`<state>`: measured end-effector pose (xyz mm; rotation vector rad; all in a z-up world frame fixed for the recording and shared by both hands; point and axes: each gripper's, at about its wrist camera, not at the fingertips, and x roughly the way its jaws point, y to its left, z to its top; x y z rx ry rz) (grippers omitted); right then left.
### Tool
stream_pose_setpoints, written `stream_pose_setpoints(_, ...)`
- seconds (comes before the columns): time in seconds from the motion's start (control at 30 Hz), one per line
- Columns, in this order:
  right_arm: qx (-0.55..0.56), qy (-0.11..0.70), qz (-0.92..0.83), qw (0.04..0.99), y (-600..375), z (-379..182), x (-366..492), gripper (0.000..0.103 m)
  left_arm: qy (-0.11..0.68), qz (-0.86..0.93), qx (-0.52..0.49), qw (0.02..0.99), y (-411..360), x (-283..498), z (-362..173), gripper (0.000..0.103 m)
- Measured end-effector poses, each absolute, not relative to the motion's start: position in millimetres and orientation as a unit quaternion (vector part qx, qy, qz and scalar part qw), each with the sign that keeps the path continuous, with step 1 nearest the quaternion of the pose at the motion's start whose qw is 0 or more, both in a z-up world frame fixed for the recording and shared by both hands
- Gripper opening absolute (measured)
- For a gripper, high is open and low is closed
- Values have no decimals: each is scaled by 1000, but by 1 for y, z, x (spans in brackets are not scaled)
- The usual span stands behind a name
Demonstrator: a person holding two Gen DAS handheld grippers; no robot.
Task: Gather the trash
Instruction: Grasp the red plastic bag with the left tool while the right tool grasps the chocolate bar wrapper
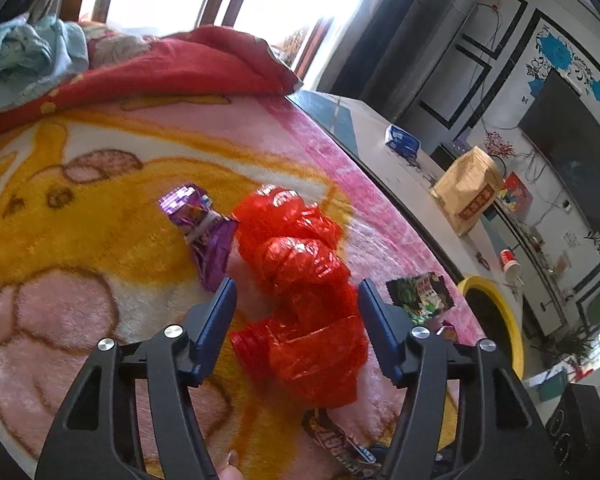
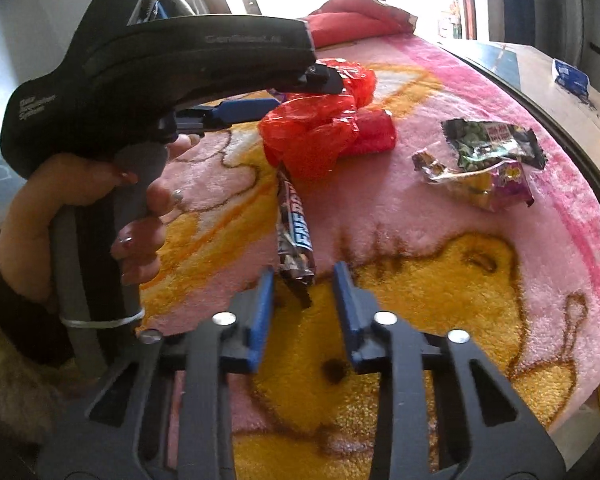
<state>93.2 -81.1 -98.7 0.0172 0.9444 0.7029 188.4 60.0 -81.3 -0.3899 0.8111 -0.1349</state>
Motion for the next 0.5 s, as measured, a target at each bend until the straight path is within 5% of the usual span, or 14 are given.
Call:
stream_pose_setpoints(0.27, 17, 448, 333, 830, -87, -99, 94, 13, 406, -82, -189, 891, 51, 192, -87, 27)
stream_pose_setpoints(0.5, 22, 447, 336, 829, -95, -97, 93, 12, 367, -84, -187, 907, 52, 183, -67, 20)
